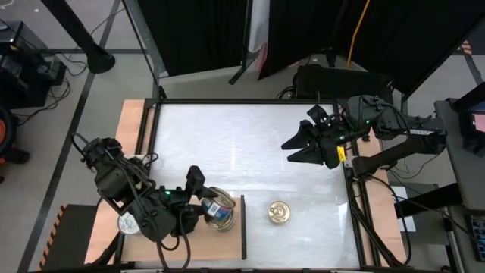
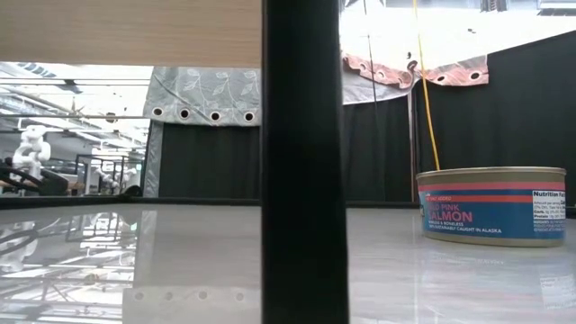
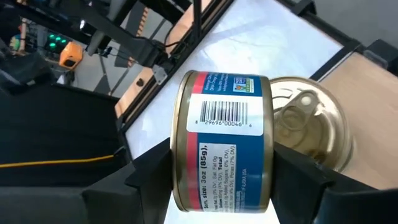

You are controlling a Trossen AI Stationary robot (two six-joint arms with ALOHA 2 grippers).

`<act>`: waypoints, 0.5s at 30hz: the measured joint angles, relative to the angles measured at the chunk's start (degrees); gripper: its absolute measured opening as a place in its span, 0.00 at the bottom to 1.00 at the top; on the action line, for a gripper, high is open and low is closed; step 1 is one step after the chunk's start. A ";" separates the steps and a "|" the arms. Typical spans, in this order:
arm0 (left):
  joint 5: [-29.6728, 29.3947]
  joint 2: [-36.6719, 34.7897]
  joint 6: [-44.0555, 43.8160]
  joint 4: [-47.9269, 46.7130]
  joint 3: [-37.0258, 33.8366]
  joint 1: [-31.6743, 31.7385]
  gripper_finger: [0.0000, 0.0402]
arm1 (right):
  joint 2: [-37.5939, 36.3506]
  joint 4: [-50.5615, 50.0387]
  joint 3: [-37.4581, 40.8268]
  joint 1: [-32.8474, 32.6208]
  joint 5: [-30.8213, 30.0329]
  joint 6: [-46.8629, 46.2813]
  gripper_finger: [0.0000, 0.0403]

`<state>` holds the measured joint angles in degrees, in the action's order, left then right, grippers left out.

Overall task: Stack canned seafood by type on shelf
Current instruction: Stack the blue pink tuna can on top of the blue pink tuna can on the shelf

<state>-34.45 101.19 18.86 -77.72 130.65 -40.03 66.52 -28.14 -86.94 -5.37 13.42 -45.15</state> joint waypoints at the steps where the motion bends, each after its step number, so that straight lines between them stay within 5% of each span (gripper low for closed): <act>1: 0.47 0.00 0.01 0.00 0.00 0.00 0.57 | 0.00 0.00 0.00 0.00 0.02 0.00 0.81; 9: 2.26 -0.04 -0.10 0.74 0.00 -0.07 0.72 | 0.00 -0.02 0.00 0.00 0.08 1.05 0.81; 15: 2.69 -0.04 -0.51 0.81 0.00 -0.07 0.73 | 0.00 -0.04 0.00 0.00 0.11 1.45 0.81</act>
<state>-31.76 101.14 18.35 -76.90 130.65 -40.10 66.52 -28.18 -86.94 -5.37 13.53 -43.69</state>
